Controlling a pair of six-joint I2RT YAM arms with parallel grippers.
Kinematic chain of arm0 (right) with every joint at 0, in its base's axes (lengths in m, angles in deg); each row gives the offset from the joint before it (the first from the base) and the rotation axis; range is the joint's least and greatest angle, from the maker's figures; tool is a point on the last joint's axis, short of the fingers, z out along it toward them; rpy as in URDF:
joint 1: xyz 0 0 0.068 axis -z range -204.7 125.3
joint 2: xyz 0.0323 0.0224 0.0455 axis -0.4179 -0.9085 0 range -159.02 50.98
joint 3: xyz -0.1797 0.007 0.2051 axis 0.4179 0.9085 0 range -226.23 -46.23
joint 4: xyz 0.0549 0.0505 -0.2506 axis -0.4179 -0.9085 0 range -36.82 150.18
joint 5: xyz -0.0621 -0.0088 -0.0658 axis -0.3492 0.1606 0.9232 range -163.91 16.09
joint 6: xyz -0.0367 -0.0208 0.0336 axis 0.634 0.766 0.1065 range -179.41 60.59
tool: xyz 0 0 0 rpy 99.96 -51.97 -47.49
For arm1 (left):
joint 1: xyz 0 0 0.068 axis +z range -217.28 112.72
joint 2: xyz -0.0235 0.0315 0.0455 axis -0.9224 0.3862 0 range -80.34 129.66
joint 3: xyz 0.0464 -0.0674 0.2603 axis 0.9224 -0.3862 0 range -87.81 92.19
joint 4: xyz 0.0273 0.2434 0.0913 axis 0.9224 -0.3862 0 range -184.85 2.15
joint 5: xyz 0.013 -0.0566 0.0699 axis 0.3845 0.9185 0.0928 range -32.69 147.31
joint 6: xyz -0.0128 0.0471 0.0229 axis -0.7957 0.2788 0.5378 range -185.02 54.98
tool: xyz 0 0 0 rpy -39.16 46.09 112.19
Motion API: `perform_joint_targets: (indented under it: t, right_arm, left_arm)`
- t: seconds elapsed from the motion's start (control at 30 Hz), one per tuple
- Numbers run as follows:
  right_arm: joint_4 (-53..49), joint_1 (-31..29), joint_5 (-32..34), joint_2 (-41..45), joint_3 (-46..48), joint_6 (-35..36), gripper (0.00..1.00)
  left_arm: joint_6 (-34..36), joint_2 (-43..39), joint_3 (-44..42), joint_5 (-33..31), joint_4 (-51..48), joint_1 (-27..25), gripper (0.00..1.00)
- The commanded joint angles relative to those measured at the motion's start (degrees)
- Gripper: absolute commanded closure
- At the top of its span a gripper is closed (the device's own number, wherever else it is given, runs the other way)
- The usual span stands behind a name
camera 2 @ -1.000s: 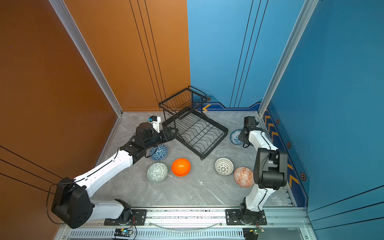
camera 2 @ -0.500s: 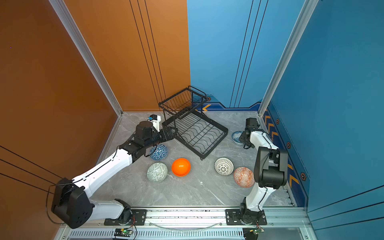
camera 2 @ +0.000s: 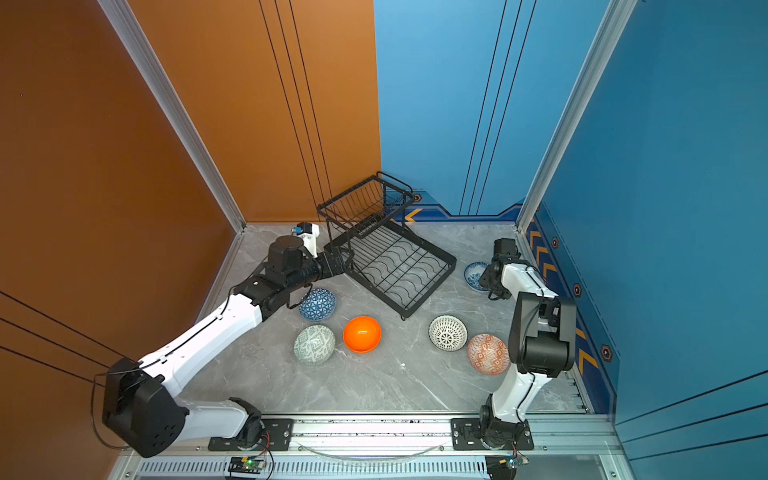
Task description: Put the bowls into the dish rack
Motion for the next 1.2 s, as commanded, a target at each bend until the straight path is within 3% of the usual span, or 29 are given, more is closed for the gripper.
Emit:
perform_joint_targets:
  t: [0.0,0.1,0.17,0.2,0.47,0.6,0.83,1.17]
  right_arm:
    - [0.04,0.19,-0.14,3.82,0.7,-0.7,0.41]
    - [-0.17,-0.1,-0.21,7.08,0.49,-0.81,0.22]
    - [-0.31,-0.7,-0.02,9.24,0.09,-0.89,0.02]
    - [-0.52,-1.24,0.16,10.32,-0.34,-0.97,0.0]
    - [8.46,-12.74,-7.24,12.55,-6.71,-6.23,0.0]
    - [16.11,-17.74,-12.34,6.64,-12.43,-13.01,0.0]
    - [20.99,-24.45,-16.59,-6.41,-25.9,-21.32,0.0]
    - [29.9,-27.08,-20.66,-16.65,-34.93,-30.08,0.0]
  left_arm:
    - [2.27,-1.36,2.57,-2.31,-2.27,0.53,0.02]
    - [2.85,-1.21,4.26,-2.91,-3.35,1.63,0.02]
    - [3.05,-0.84,5.29,-2.96,-3.64,2.4,0.02]
    - [3.22,-0.7,5.84,-3.06,-3.72,2.83,0.02]
    - [2.62,4.0,12.15,-2.4,-3.99,7.31,0.02]
    - [2.24,7.88,16.54,-1.06,-4.04,8.82,0.02]
    - [2.04,12.89,21.59,0.36,-4.61,10.42,0.02]
    - [2.58,17.54,24.7,1.3,-4.35,10.55,0.02]
